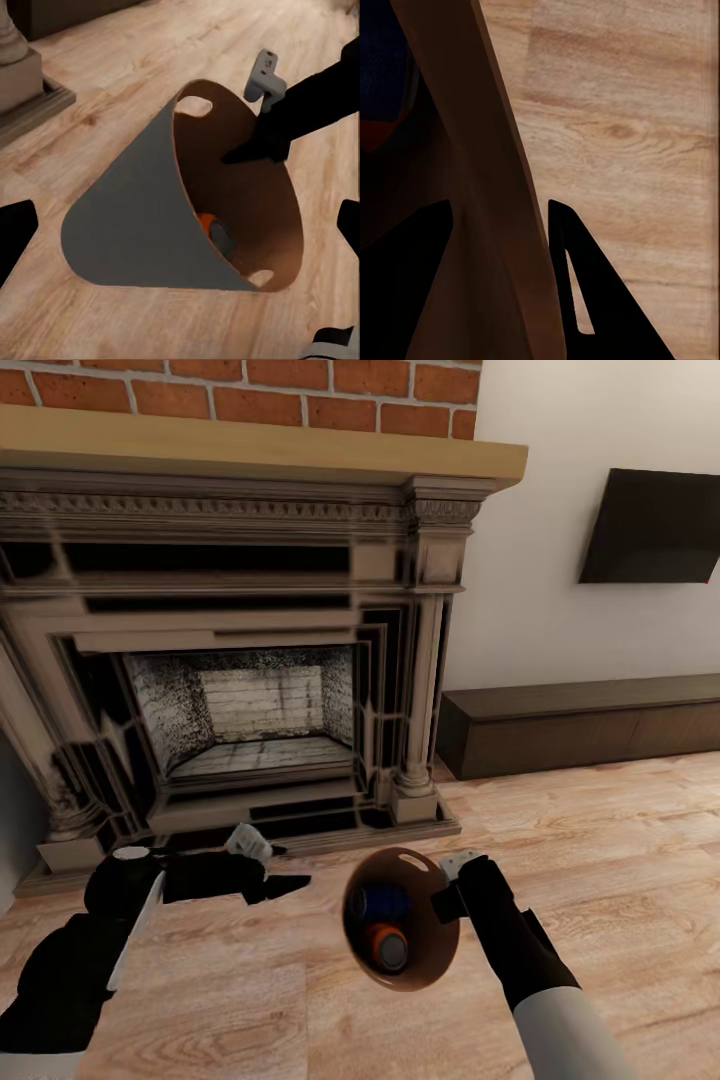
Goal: Put the three can of soda from the living room inside the tash can in the kitchen.
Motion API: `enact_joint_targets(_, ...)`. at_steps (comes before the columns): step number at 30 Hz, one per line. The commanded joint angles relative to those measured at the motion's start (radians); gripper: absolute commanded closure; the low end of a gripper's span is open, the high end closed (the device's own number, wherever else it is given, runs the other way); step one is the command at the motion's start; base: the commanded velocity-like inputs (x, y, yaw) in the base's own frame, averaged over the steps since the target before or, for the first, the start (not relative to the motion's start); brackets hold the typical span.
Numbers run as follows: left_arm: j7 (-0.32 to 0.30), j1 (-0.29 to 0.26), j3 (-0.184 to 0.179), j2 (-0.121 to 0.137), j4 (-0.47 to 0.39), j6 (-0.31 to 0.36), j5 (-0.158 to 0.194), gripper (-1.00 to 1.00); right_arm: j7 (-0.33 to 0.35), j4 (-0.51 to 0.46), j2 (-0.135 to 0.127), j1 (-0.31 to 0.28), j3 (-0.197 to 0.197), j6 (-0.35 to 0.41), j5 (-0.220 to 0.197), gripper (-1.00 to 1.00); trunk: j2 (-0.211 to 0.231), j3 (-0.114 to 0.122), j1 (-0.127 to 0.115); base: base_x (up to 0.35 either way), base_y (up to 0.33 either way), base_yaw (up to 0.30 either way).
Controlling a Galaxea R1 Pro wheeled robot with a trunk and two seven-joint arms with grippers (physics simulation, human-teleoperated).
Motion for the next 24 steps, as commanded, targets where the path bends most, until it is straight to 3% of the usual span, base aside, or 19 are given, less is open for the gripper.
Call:
enact_joint_targets(1,-0.036,0.002,0.049,0.008,0.001,-0.005,-0.002,-1.0,0.003,0.0,-0.005,0.0,-0.001,0.003,-0.022,1.0,0.0,0.0,0.0,0.0,0.0,0.0)
enact_joint_targets(3,-0.059,0.003,0.097,0.015,0.003,-0.009,-0.005,-1.0,0.004,0.0,-0.01,0.0,-0.006,0.003,-0.022,1.0,0.0,0.0,0.0,0.0,0.0,0.0)
enact_joint_targets(4,-0.072,0.005,0.148,0.02,0.006,-0.012,-0.007,-1.0,0.004,0.0,-0.015,0.001,-0.014,0.003,-0.022,1.0,0.0,0.0,0.0,0.0,0.0,0.0)
enact_joint_targets(5,-0.075,0.005,0.177,0.022,0.007,-0.013,-0.009,-1.0,0.004,0.0,-0.017,0.001,-0.018,0.003,-0.022,1.0,0.0,0.0,0.0,0.0,0.0,0.0)
enact_joint_targets(6,-0.071,0.007,0.238,0.024,0.013,-0.019,-0.013,-1.0,0.005,-0.001,-0.021,0.001,-0.026,0.003,-0.022,1.0,0.0,0.0,0.0,0.0,0.0,0.0)
enact_joint_targets(9,-0.036,0.007,0.317,0.021,0.028,-0.038,-0.024,-1.0,0.006,-0.001,-0.03,0.001,-0.037,0.003,-0.023,1.0,0.0,0.0,0.0,0.0,0.0,0.0)
enact_joint_targets(10,0.002,0.008,0.351,0.02,0.036,-0.053,-0.03,-1.0,0.009,-0.001,-0.039,0.001,-0.047,0.003,-0.024,1.0,0.0,0.0,0.0,0.0,0.0,0.0)
enact_joint_targets(12,0.044,0.014,0.373,0.018,0.046,-0.071,-0.034,-1.0,0.011,-0.002,-0.046,0.001,-0.058,0.003,-0.025,1.0,0.0,0.0,0.0,0.0,0.0,0.0)
enact_joint_targets(15,0.168,0.071,0.403,0.011,0.105,-0.186,-0.038,-1.0,0.015,-0.008,-0.06,0.001,-0.112,0.003,-0.026,1.0,0.0,0.0,0.0,0.0,0.0,0.0)
enact_joint_targets(17,0.2,0.084,0.407,0.003,0.13,-0.226,-0.037,-1.0,0.016,-0.012,-0.06,0.001,-0.122,0.003,-0.025,1.0,0.0,0.0,0.0,0.0,0.0,0.0)
enact_joint_targets(24,0.37,0.122,0.412,-0.074,0.25,-0.464,-0.041,-1.0,0.018,-0.02,-0.065,0.002,-0.139,0.003,-0.026,1.0,0.0,0.0,0.0,0.0,0.0,0.0)
